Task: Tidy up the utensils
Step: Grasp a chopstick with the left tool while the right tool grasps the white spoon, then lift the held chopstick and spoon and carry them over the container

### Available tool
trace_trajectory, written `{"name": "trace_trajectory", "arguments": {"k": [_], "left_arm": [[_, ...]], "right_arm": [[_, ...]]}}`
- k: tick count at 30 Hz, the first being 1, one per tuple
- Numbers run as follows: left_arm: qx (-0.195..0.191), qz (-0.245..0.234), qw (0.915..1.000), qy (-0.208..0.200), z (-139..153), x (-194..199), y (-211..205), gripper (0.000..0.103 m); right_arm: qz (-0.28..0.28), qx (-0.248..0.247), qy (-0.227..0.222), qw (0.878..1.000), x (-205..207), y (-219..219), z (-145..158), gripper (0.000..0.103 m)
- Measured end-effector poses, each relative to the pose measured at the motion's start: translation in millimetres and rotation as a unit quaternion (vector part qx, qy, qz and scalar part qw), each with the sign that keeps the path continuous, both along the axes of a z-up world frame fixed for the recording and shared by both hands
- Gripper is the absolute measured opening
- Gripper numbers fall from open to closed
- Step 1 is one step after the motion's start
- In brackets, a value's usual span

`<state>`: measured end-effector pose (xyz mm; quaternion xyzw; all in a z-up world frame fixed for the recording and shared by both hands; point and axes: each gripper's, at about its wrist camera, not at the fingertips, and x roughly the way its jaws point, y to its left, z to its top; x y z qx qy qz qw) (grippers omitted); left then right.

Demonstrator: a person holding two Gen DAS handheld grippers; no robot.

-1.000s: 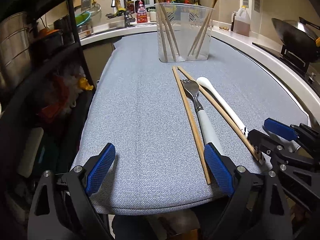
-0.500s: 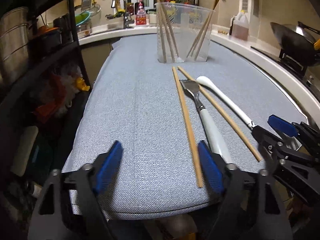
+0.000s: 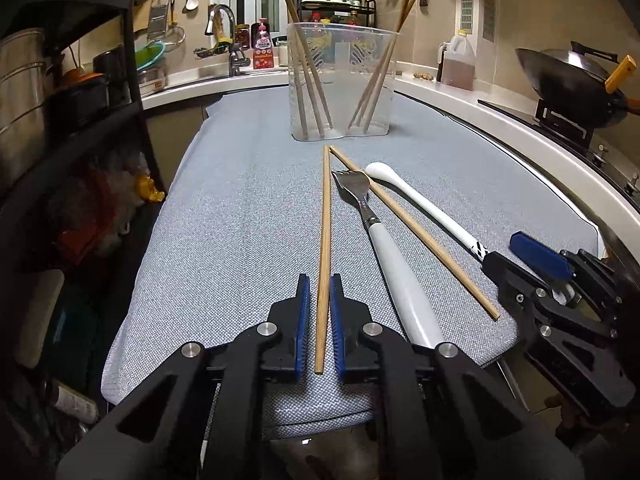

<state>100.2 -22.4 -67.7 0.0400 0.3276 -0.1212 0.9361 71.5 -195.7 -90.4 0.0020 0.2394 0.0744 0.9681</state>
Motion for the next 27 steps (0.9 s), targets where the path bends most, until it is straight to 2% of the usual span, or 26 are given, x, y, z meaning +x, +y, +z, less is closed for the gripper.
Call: {"name": "trace_trajectory", "arguments": {"k": [2, 5, 7, 10, 17, 27], "left_arm": [[-0.001, -0.001, 1.0000, 0.002, 0.3, -0.6, 0.4, 0.006], [-0.004, -0.004, 0.9999, 0.016, 2.9, 3.4, 1.5, 0.006], [-0.003, -0.003, 0.9999, 0.015, 7.1, 2.7, 2.8, 0.006], [-0.009, -0.003, 0.9999, 0.005, 16.5, -1.8, 5.2, 0.006], [-0.027, -0.008, 0.9987, -0.042, 58.4, -5.3, 13.1, 0.006], [-0.046, -0.015, 0.9956, -0.080, 107.1, 15.4, 13.4, 0.006]], "right_arm": [[0.011, 0.002, -0.001, 1.000, -1.7, 3.2, 0.2, 0.011], [0.019, -0.008, 0.010, 1.000, 0.9, 6.4, 3.9, 0.010], [0.016, 0.002, 0.015, 1.000, 0.5, 2.9, 9.6, 0.010], [0.011, 0.004, -0.004, 1.000, -3.5, -1.8, 23.9, 0.011], [0.008, 0.015, -0.039, 0.999, -6.7, -8.7, 55.1, 0.010], [-0.002, 0.049, -0.060, 0.997, 20.0, -19.2, 94.3, 0.010]]}}
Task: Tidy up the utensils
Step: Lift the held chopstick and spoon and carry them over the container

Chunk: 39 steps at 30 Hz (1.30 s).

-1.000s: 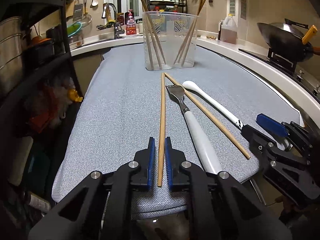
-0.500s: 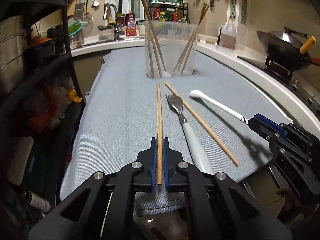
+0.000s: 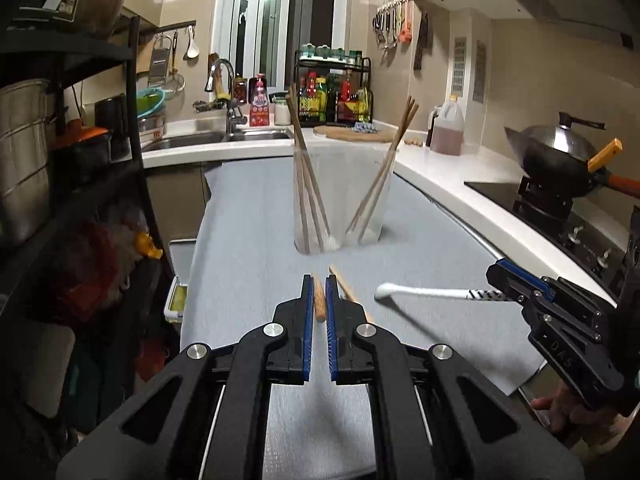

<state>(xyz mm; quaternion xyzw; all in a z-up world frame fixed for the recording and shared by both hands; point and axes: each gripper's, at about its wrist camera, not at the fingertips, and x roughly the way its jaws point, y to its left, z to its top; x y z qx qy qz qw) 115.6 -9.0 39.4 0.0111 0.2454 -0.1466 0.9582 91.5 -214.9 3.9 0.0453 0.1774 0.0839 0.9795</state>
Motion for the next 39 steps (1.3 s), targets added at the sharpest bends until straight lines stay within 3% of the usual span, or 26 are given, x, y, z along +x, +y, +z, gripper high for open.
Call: {"name": "trace_trajectory", "arguments": {"k": [10, 23, 39], "left_arm": [[0.014, -0.006, 0.9998, -0.012, 24.9, 27.9, -13.6, 0.006], [0.031, -0.021, 0.9992, 0.017, 56.0, 77.4, -18.7, 0.006], [0.029, -0.044, 0.9985, 0.018, 73.7, 100.4, -22.9, 0.006]], "right_arm": [[0.003, 0.004, -0.012, 1.000, 33.4, 0.8, 28.7, 0.009], [0.021, 0.012, 0.041, 0.999, 101.6, -4.8, 66.3, 0.009], [0.023, -0.018, 0.055, 0.998, 123.5, -7.6, 78.1, 0.005]]}}
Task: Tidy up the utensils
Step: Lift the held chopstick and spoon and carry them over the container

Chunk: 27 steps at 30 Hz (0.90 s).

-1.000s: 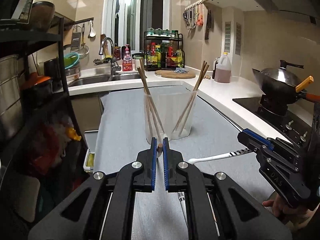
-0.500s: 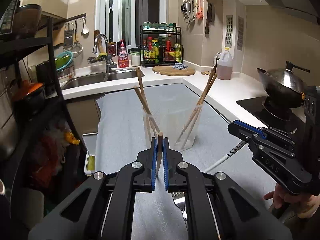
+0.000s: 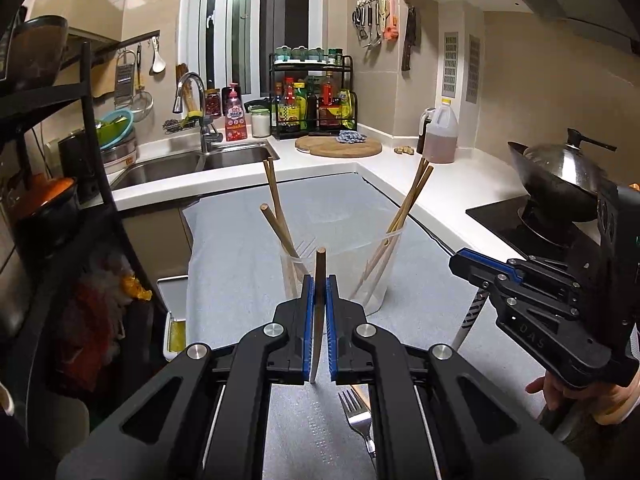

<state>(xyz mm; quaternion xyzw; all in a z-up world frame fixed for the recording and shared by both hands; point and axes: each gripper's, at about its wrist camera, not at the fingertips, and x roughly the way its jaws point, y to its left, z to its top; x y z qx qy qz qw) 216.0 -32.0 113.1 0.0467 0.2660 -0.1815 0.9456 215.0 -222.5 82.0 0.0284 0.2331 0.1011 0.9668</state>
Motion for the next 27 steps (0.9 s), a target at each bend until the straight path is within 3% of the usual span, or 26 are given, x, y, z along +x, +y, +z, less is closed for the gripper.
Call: {"name": "trace_trajectory", "arguments": {"k": [5, 11, 27], "left_arm": [[-0.001, -0.004, 1.0000, 0.003, 3.6, 1.6, -0.6, 0.006], [-0.005, -0.013, 0.9999, 0.000, 21.3, 3.0, -1.9, 0.006], [-0.016, -0.030, 0.9974, -0.064, 111.6, 15.6, -12.6, 0.006]], "right_arm": [[0.003, -0.002, -0.004, 1.000, 0.5, -0.3, 5.7, 0.005], [0.011, -0.004, -0.019, 1.000, 1.7, -5.4, 32.8, 0.005], [0.032, -0.026, -0.057, 0.997, 33.1, 3.5, 117.5, 0.005]]}}
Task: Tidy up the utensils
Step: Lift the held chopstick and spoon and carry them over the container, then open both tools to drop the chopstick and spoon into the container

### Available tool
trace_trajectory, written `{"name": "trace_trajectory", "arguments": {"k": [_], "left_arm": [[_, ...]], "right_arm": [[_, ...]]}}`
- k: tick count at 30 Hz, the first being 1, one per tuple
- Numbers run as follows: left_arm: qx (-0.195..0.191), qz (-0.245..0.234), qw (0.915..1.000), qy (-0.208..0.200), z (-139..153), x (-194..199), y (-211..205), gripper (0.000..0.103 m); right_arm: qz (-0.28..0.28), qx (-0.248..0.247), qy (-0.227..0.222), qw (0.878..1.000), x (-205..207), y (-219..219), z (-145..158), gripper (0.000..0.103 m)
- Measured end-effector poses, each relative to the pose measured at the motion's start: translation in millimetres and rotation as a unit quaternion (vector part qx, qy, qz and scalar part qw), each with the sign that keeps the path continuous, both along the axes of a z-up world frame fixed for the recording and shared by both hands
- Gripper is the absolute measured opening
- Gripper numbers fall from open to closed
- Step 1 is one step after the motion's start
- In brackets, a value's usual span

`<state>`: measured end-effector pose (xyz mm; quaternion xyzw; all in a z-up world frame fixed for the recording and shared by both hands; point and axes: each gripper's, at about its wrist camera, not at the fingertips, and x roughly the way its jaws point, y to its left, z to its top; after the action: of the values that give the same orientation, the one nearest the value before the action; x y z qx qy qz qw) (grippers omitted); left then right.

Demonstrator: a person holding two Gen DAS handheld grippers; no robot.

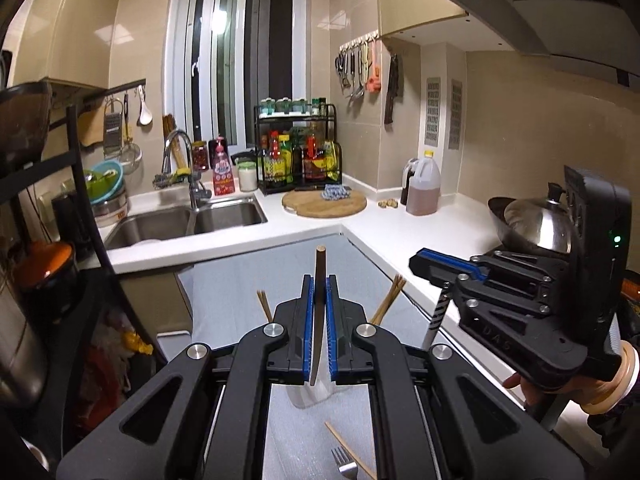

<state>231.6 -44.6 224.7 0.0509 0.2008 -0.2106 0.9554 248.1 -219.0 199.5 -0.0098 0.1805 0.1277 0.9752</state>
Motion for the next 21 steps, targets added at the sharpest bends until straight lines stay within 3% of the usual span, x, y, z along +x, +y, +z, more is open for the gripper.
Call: {"name": "trace_trajectory", "arguments": {"k": [6, 13, 21], "left_arm": [[-0.001, 0.000, 0.9998, -0.019, 21.5, 14.0, -5.1, 0.006], [-0.003, 0.001, 0.9999, -0.013, 17.9, 39.9, -6.3, 0.006], [-0.004, 0.009, 0.9996, 0.026, -26.4, 79.7, -7.3, 0.006]], "right_arm": [[-0.001, -0.003, -0.021, 1.000, 26.9, 4.4, 29.2, 0.005], [-0.003, 0.012, -0.041, 0.999, 62.9, 7.8, 48.2, 0.005], [-0.014, 0.015, -0.034, 0.999, 90.1, 6.2, 11.1, 0.005]]}}
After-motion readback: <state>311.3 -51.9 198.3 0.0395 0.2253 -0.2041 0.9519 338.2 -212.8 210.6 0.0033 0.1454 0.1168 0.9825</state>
